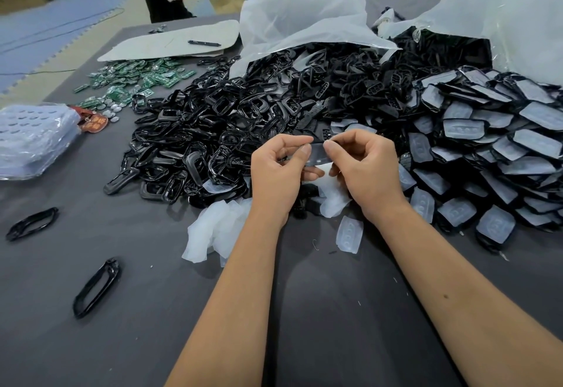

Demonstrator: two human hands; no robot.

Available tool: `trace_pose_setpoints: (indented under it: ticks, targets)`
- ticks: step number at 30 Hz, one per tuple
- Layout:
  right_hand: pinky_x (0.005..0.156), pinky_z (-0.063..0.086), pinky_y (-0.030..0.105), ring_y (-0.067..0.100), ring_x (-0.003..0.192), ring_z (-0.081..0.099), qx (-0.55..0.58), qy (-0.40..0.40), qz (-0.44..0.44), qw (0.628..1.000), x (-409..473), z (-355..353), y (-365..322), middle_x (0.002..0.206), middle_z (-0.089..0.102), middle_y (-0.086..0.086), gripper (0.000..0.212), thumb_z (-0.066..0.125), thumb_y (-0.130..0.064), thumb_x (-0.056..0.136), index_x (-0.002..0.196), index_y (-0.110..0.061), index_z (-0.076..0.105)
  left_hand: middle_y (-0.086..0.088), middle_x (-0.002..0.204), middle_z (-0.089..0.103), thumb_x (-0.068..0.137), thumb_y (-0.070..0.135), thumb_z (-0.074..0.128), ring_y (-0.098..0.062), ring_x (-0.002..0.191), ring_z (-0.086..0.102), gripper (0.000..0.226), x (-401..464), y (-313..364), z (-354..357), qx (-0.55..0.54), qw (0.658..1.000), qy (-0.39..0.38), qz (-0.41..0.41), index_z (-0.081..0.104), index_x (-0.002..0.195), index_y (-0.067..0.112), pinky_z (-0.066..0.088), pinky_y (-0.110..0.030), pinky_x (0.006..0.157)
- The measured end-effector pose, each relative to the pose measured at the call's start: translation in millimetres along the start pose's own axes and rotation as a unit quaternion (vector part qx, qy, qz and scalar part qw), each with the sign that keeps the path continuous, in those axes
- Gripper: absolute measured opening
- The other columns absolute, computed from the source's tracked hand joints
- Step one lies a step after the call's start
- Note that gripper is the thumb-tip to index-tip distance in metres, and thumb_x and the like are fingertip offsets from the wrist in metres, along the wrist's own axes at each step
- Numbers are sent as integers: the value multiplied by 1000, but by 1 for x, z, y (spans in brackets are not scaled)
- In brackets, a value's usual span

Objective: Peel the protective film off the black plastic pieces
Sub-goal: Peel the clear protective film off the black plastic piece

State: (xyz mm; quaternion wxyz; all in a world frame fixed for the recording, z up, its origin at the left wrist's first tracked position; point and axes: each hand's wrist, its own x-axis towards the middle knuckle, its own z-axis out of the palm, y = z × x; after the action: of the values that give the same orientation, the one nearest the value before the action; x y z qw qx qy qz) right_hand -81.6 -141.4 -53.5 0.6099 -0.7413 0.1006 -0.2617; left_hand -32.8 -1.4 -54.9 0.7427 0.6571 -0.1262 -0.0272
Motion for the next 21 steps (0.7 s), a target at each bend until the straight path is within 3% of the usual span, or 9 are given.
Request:
trace_pose_setpoints:
  ticks: [6,13,21]
  targets:
    - [47,47,23,15,52,66,32,-1,10,999,-2,-2,-2,65,72,-1,9,79,-19,92,89,-12,75,-6,85,77,91,-3,74,-21,59,72,15,-1,0,1,1,1000,0,2,73,102,6,57,-23,59]
    - [44,45,19,14,54,65,77,-18,38,996,-1,-1,-6,69,70,3,21,58,-14,106,94,-6,73,-11,89,77,95,-3,69,-24,61,74,16,0,0,0,1,1000,19,8,74,100,11,57,-25,59]
    - [49,51,25,17,59,69,43,-23,7,999,-2,0,-2,69,71,-2,4,71,-11,98,97,-11,74,0,80,74,96,-1,68,-26,62,74,12,-1,0,0,3,1000,12,13,73,101,8,57,-26,59]
